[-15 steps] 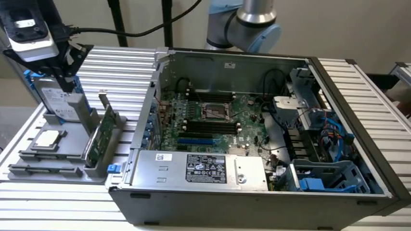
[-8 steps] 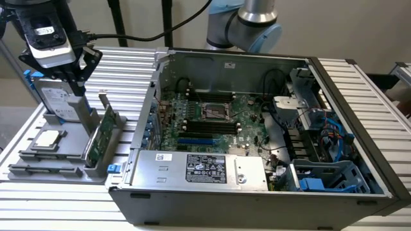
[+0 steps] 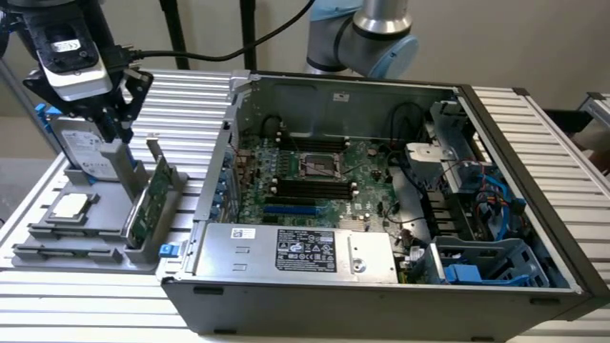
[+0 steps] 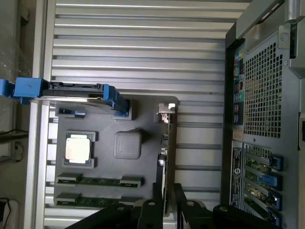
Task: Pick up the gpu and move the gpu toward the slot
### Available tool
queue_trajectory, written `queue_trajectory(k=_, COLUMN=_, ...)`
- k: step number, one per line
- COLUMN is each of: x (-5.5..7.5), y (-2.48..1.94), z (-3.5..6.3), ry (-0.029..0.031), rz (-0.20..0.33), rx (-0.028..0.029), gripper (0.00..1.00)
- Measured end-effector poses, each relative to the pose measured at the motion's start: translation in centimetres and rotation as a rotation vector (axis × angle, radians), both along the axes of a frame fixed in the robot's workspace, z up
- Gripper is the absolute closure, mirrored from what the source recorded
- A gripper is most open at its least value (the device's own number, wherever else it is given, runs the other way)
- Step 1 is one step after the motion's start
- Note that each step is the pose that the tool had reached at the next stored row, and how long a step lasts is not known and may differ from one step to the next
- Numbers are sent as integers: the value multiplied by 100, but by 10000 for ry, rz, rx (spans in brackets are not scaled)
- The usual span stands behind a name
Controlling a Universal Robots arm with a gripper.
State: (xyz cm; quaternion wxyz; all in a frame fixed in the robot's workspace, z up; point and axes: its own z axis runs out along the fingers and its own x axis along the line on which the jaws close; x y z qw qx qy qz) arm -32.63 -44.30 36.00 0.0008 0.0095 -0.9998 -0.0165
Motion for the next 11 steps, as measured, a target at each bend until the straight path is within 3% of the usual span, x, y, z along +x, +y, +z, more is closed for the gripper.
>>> queue_trajectory(k=3, x=0, y=0, z=0, ry=0, rz=0, rx=0, gripper=64)
queue_trajectory(k=7, x=0, y=0, z=-21, ry=-2, rz=0, rx=0, gripper=46)
queue_trajectory(k=11, x=0, y=-2, z=-93, ry=-9, rz=-3, rx=-1, gripper=46)
